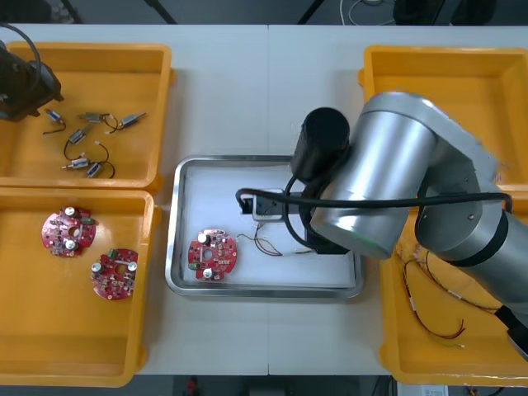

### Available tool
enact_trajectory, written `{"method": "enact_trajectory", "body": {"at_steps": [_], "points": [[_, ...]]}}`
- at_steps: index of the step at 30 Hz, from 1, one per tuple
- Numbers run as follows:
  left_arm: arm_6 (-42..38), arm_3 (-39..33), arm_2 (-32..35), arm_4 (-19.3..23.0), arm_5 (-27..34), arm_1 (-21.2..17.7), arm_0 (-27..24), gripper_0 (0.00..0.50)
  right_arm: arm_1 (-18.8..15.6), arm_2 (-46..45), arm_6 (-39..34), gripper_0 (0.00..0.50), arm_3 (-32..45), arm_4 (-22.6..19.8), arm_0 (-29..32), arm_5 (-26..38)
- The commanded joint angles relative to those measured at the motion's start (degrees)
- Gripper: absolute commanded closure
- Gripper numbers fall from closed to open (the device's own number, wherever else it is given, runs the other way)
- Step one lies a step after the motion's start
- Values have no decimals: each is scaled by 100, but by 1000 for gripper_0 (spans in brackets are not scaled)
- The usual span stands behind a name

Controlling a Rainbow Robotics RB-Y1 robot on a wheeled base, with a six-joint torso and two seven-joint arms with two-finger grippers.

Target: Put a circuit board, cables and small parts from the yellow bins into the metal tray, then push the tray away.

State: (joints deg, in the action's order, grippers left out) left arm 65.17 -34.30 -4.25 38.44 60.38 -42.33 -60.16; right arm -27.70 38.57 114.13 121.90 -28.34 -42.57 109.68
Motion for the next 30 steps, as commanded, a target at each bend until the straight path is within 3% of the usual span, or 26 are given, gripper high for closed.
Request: {"method": "enact_trajectory", "body": {"at_steps": [1,8,22,23,26,30], "points": [[119,-86,-199,146,-237,41,153,0,186,-939,-225,0,387,-251,47,32],[101,-86,-392,208,-466,67,294,0,142,-1818,-348,0,800,-348,47,32],[5,-86,-823,261,-782,85,408,9,-701,-3286,-567,0,932,-471,407,32],[5,-86,-858,261,-826,85,426,72,-754,-3374,-567,0,888,-489,469,32],[13,-86,-893,261,-870,85,426,500,-868,-3743,-585,0,703,-541,548,32],[5,-86,-893,287,-861,85,426,500,-921,-4288,-611,0,396,-700,557,32]]}}
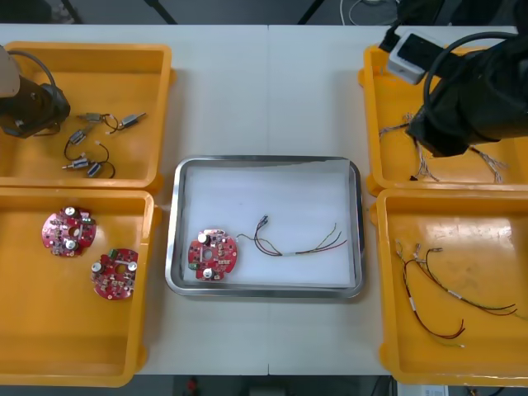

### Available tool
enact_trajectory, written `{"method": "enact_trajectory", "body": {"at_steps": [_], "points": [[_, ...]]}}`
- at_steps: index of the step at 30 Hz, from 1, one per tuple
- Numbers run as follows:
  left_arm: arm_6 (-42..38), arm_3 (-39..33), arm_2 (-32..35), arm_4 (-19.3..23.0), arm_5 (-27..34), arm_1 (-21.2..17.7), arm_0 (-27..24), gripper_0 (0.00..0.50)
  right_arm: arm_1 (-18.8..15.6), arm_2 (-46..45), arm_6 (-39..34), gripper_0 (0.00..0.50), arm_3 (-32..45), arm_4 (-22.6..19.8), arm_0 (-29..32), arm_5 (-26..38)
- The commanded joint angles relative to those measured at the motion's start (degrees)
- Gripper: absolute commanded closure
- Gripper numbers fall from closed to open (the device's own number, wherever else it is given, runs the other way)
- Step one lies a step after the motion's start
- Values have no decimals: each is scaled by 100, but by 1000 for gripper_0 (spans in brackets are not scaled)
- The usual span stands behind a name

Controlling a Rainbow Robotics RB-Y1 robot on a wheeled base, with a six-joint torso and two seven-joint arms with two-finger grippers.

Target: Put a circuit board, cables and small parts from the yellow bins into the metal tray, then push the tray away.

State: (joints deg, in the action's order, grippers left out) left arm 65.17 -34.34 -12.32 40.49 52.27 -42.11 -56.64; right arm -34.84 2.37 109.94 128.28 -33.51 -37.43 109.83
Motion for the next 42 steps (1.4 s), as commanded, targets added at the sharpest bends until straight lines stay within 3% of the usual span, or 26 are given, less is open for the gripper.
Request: {"method": "enact_trajectory", "body": {"at_steps": [1,8,18,24,30,37,42], "points": [[5,-81,-86,90,-50,62,75,500,-225,-852,-201,0,-418,-244,34,17],[31,-213,177,37,90,18,75,500,-313,-1625,-219,0,-1209,-94,25,17],[5,-1523,845,-130,2015,-368,75,500,-480,-2162,-8,0,-2088,82,25,17],[5,-2507,995,-182,3360,-474,92,500,-498,-2162,177,0,-2483,328,-63,17],[-136,-4001,995,-130,4335,-465,532,500,-498,-2205,405,0,-3222,495,-309,17],[-1269,-5777,942,354,5030,-395,1094,500,-498,-2214,836,0,-4013,627,-581,-146],[-1920,-6673,573,494,5487,-219,1138,500,-498,-2276,1319,0,-4338,670,-607,-586]]}}
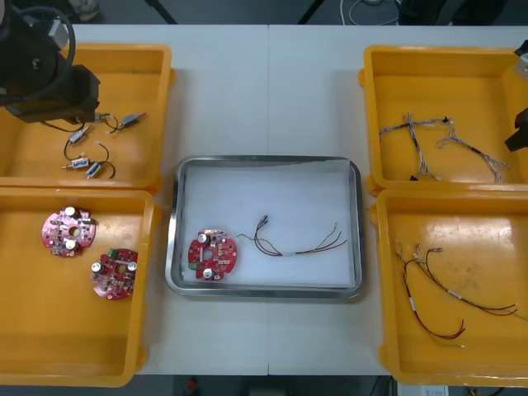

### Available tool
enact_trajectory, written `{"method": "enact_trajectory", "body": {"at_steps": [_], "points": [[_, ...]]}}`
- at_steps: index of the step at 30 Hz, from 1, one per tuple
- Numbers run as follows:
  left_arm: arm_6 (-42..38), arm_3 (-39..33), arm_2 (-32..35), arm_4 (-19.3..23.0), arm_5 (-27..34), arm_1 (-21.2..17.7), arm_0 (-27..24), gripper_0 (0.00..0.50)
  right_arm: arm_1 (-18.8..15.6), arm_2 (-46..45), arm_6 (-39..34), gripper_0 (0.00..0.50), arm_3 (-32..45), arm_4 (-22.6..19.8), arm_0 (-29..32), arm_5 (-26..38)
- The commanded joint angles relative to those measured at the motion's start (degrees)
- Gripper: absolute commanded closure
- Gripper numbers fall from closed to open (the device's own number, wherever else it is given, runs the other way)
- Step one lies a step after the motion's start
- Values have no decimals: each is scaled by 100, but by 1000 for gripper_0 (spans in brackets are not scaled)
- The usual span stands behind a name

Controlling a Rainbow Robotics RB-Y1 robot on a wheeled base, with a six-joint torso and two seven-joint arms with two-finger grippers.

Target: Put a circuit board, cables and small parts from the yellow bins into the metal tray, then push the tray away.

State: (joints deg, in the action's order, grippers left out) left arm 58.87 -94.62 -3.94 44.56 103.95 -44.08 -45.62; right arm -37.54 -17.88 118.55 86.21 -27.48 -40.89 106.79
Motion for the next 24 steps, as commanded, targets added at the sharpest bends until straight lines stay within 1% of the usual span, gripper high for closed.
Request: {"method": "enact_trajectory", "body": {"at_steps": [1,3,6,9,12,16,20,24], "points": [[-1387,-795,-327,96,380,31,36,500,-228,-251,538,0,-192,67,-271,-369],[-1615,-1103,-467,123,539,163,36,500,-228,-251,723,0,-368,67,-288,-580],[-1905,-1419,-722,175,591,321,36,500,-228,-233,969,0,-632,49,-359,-896],[-2160,-1621,-1056,193,582,444,36,500,-219,-224,1162,0,-922,-12,-420,-1204],[-2275,-1753,-1416,96,530,593,36,500,-219,-189,1206,0,-1238,-126,-491,-1485],[-2292,-1762,-1812,26,319,743,36,500,-219,-101,1232,0,-1607,-355,-526,-1881],[-2301,-1709,-2190,-79,38,795,45,500,-210,-5,1285,0,-1959,-557,-526,-2232],[-2283,-1560,-2524,-264,-261,883,36,500,-210,110,1347,0,-2187,-619,-526,-2487]]}}
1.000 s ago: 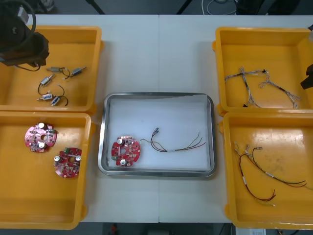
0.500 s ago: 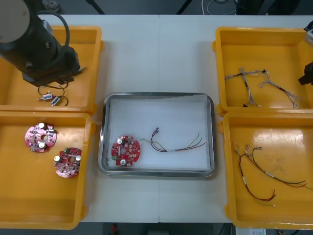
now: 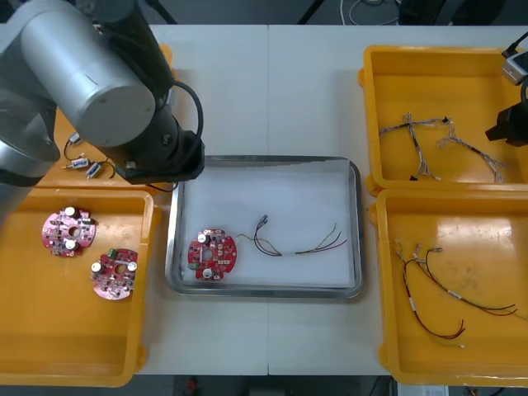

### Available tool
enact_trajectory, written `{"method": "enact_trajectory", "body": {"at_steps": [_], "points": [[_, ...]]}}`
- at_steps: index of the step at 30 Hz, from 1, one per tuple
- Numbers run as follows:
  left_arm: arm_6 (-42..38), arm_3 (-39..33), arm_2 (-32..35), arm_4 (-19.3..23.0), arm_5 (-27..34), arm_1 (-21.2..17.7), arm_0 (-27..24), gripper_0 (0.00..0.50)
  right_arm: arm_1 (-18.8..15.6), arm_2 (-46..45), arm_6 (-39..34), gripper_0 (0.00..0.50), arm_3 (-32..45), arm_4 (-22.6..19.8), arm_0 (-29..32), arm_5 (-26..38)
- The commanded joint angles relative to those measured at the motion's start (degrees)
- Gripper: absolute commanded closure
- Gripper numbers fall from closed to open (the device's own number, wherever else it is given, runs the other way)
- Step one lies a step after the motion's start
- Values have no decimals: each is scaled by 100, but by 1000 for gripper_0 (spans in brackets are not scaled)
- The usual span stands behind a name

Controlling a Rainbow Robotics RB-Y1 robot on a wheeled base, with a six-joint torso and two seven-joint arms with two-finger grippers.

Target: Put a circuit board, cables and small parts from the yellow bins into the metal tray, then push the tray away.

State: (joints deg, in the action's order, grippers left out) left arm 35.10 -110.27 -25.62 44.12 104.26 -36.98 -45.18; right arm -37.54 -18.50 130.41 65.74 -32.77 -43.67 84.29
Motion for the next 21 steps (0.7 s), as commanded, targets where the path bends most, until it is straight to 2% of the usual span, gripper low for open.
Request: {"method": "enact_trajectory", "body": {"at_steps": [1,11,21], "points": [[93,76,-453,-308,-380,208,-8,500,-210,224,186,0,-202,-89,-247,-334],[164,682,-1217,-853,-1250,340,-8,500,-104,321,345,0,-773,-98,-239,-923],[190,937,-1639,-1064,-1602,358,-8,500,-8,321,415,0,-1177,-98,-239,-1327]]}}
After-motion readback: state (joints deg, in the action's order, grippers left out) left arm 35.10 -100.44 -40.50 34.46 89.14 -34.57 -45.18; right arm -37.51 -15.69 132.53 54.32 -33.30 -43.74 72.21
